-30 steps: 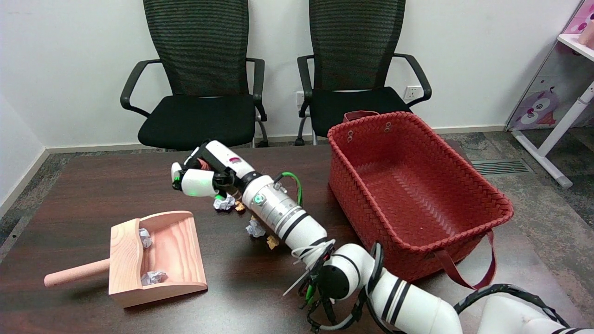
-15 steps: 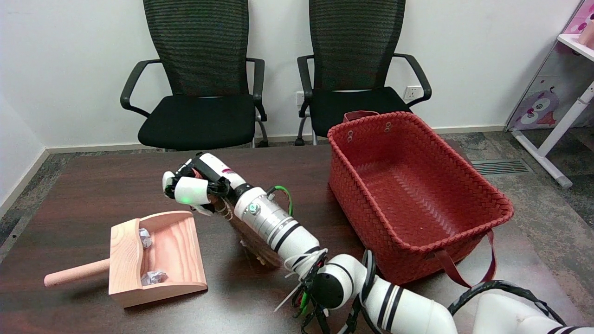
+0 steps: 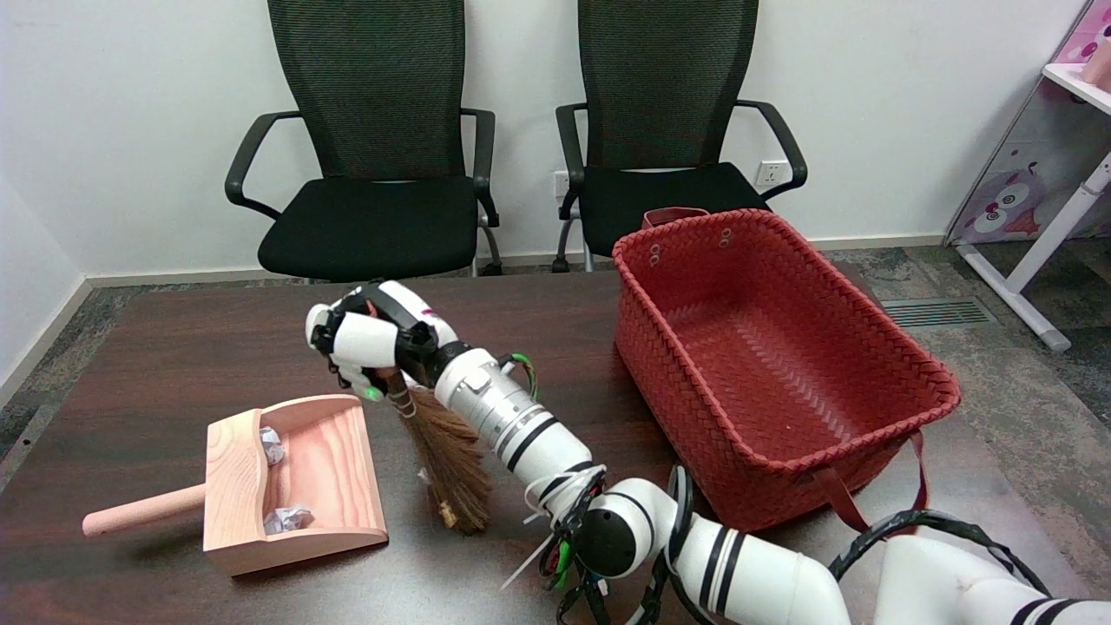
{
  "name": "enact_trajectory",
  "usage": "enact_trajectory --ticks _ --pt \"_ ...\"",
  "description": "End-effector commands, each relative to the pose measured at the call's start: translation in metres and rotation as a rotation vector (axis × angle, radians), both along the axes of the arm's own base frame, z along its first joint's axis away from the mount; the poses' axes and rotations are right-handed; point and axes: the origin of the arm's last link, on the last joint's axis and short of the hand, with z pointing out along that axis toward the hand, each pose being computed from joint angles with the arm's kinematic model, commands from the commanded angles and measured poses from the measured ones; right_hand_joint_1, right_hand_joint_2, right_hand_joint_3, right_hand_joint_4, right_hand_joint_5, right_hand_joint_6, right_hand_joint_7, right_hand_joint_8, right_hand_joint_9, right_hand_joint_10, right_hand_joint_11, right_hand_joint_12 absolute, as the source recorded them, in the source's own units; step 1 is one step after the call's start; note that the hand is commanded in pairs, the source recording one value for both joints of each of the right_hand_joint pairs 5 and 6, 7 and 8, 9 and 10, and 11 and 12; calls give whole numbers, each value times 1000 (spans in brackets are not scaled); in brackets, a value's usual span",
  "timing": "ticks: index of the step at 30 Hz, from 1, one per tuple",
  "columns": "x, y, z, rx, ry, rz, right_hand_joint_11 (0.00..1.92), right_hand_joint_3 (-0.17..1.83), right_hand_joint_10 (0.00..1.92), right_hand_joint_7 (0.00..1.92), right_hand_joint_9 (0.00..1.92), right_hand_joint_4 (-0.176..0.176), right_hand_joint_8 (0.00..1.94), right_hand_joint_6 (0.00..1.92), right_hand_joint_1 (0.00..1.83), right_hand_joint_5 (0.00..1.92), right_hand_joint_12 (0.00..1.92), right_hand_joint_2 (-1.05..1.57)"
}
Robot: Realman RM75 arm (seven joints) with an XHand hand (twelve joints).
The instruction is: Sweep the paper ball into the dustpan.
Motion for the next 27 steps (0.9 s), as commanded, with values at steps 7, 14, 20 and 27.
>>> enact_trajectory --ticks 7,14,20,27 --pt "36 -11 37 -70 -443 138 1920 1523 1920 1920 1920 10 1920 1920 752 1920 1920 580" --pt "36 -5 42 18 -739 68 1920 1630 1920 1920 1920 12 1920 1920 747 1920 1920 427" --pt "50 1 46 53 -618 171 1920 1517 1920 1920 1920 11 1920 1920 746 1920 1920 487" --pt "58 -17 45 89 -296 189 1920 1415 1920 1920 1920 17 1920 1920 725 1920 1920 832"
